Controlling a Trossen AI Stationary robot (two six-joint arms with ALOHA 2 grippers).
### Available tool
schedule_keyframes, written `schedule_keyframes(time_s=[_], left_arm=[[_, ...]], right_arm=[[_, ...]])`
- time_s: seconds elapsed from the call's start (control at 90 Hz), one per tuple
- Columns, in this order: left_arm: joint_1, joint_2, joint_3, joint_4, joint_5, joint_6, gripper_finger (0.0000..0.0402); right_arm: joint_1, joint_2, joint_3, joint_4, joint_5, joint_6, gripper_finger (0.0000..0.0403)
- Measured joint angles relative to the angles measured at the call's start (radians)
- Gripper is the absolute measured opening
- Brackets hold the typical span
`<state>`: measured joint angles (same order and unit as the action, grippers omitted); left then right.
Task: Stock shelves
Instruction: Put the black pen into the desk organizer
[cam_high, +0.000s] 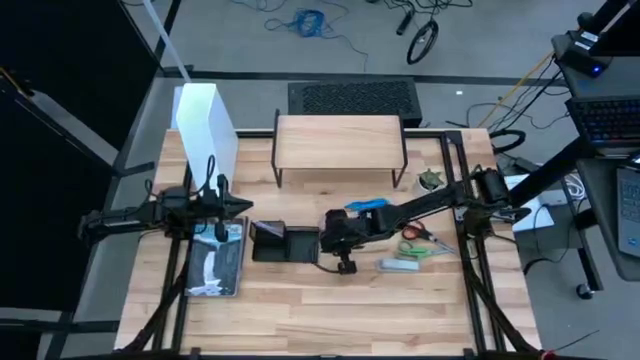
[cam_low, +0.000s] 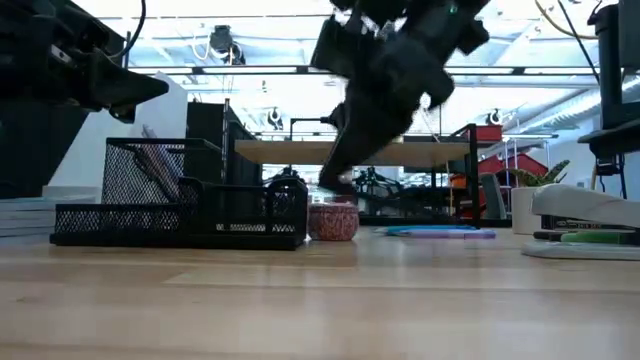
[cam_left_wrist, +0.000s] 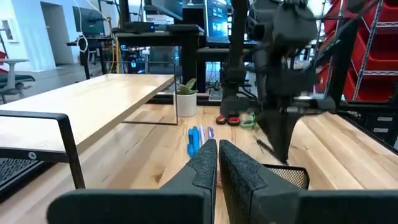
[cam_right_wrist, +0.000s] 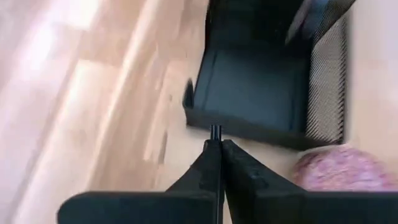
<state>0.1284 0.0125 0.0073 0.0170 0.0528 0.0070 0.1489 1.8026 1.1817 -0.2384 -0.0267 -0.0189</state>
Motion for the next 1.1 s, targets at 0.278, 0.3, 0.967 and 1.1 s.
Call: schedule_keyframes(time_s=[0.278,0.3,0.967,1.1], left_arm=[[0.0,0.0,0.0,0.0,0.0,0.0,0.0004],[0.0,0.0,0.0,0.0,0.0,0.0,0.0004],[0.0,0.0,0.0,0.0,0.0,0.0,0.0004],[0.0,0.0,0.0,0.0,0.0,0.0,0.0004]], right_arm=[[-0.012,-0.111,0.002,-0.012,0.05,-0.008,0.0002],[-0.014,-0.116,0.002,-0.012,0.051,-0.008,0.0002],[-0.117,-0.082,0.004,0.677,0.052,-0.056,0.0],[-0.117,-0.005,0.004,0.895,0.052,-0.043,0.0]])
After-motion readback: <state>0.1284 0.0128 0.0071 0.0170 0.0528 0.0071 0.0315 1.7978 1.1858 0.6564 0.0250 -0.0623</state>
